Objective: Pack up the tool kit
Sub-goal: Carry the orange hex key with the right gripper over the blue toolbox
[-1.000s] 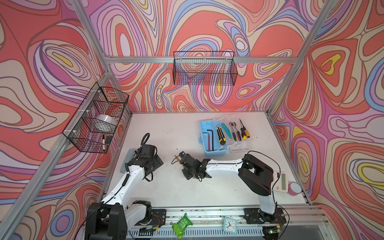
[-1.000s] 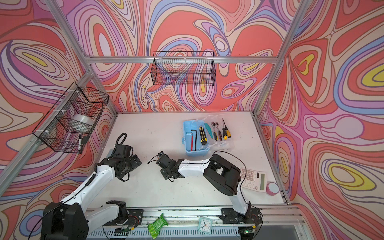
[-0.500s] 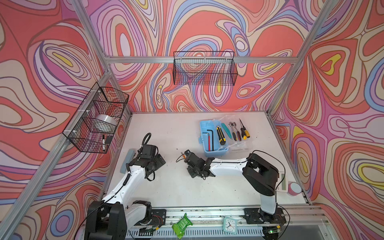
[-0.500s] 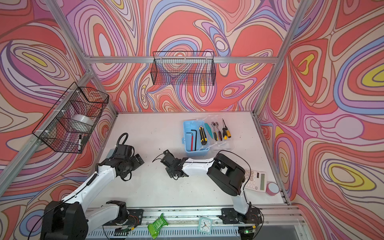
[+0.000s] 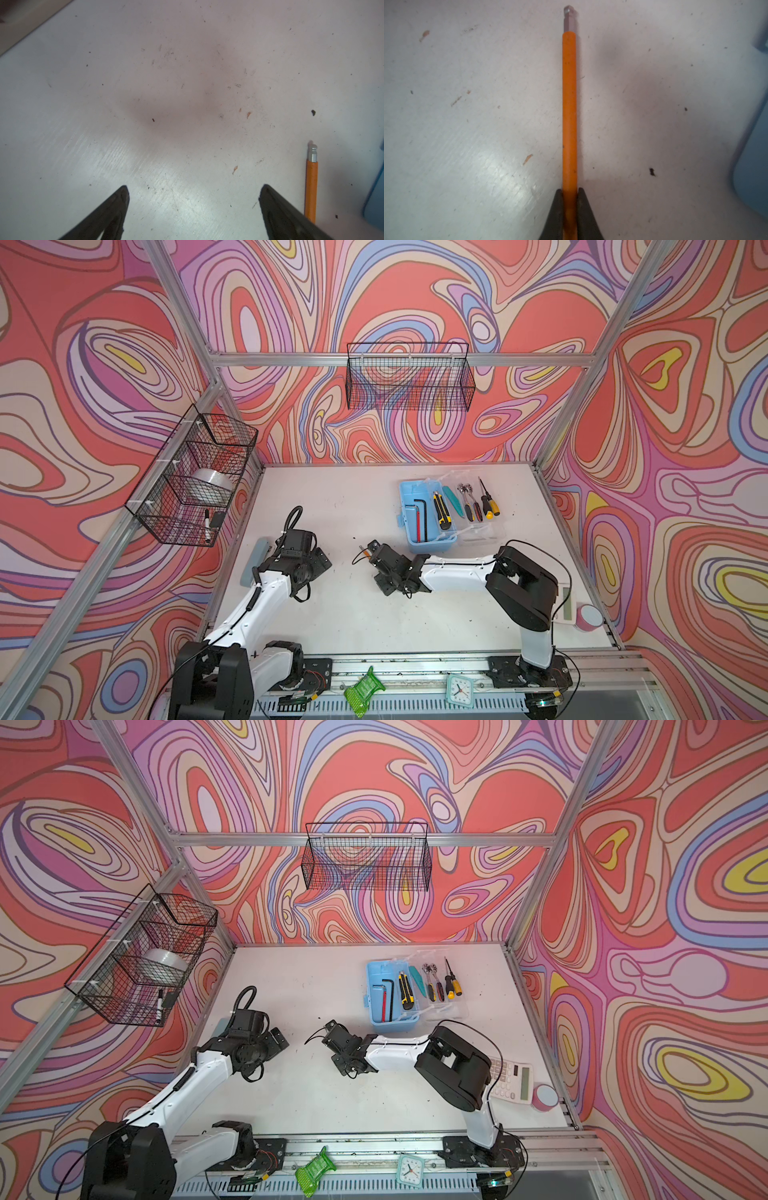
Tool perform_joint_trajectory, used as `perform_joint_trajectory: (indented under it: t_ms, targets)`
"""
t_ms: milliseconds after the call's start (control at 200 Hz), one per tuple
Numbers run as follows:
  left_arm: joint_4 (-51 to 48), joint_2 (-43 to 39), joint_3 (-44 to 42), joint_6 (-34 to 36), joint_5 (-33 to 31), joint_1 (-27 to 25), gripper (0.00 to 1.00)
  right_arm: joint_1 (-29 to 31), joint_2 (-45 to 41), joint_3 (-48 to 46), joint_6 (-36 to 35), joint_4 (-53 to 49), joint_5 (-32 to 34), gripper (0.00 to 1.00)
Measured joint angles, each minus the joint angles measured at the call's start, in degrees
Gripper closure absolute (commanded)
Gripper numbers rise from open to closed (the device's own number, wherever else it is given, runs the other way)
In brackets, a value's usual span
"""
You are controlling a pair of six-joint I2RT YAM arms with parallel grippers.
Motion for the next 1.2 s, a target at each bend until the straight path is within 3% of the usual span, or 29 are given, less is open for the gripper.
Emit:
perform_joint_trajectory:
  t_ms: [315,701,911,1202]
  targets:
    - [0.0,0.0,0.0,0.0,-0.4,-1.0,0.02,-3.3,-0.7,0.0,1.2,-1.0,-2.9,1.0]
    - [-0.1,2.8,3.1,0.3,-3.5,-7.6,0.01,-4.8,-7.9,3.8,2.5,-3.1,-4.2,1.0]
    - [0.1,4.3,3.1,0.3,-3.9,-9.0,0.01,-9.0,-14.8,4.2,3.1,-2.9,-4.3,1.0]
    - [0.9,4.5,3.1,0.4,-4.1,-10.1,0.01,-15.8,-16.2,4.2,3.3,-3.0,-2.7,1.0]
